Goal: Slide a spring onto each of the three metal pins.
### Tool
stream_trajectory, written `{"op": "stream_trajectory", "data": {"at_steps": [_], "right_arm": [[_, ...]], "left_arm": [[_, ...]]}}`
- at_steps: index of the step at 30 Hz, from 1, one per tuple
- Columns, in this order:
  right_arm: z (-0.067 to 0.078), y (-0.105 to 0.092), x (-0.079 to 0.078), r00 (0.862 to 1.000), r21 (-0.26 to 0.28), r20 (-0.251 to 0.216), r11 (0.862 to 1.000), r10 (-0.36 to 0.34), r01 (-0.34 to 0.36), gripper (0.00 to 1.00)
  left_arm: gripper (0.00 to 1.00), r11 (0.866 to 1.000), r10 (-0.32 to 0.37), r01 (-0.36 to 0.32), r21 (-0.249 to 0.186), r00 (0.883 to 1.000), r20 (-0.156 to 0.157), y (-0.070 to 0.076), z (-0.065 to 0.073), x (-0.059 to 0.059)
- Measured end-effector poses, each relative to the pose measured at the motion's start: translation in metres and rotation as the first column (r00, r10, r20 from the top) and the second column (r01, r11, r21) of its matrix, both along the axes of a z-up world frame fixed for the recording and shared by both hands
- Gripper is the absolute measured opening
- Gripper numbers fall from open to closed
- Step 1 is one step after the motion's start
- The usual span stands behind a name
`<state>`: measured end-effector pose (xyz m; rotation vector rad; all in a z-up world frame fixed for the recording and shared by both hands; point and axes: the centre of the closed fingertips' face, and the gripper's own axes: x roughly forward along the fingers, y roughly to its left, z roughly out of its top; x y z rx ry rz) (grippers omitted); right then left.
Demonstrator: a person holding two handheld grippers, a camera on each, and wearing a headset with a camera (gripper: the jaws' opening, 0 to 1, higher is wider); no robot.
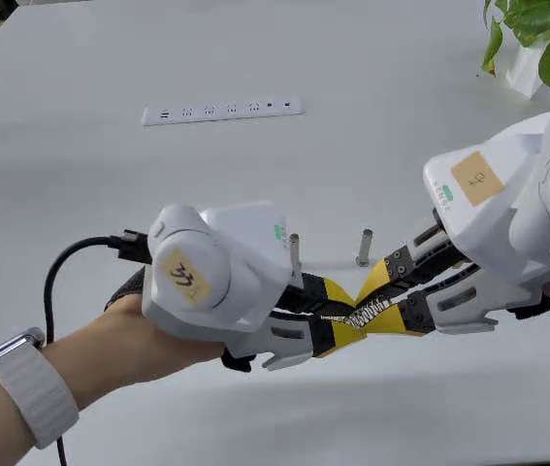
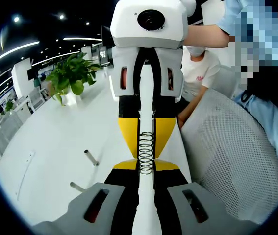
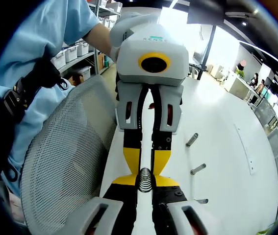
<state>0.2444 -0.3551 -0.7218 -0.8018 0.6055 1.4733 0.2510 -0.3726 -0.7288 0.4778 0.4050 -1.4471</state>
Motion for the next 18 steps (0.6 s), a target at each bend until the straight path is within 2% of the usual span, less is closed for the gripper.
{"op": "stream_trajectory", "data": {"at_steps": [10,13,18], "right_arm": [[-0.0002,0.0002,0.0008,1.000,-0.004,0.002,1.000,-0.002,0.002,0.07],[-0.0003,0.0003,0.0010,1.000,-0.004,0.002,1.000,-0.005,0.005,0.07],[-0.0021,-0.0009,0.0016,1.000,-0.007,0.000,1.000,-0.012,0.012,0.07]], "left_arm": [[0.08,1.000,0.011,-0.011,-0.019,1.000,0.001,0.0002,-0.0001,0.0012],[0.08,1.000,0.020,-0.020,-0.023,1.000,-0.008,0.0005,-0.0013,0.0020],[0.21,0.998,0.047,-0.047,-0.036,0.999,-0.018,0.0015,-0.0024,0.0049]]}}
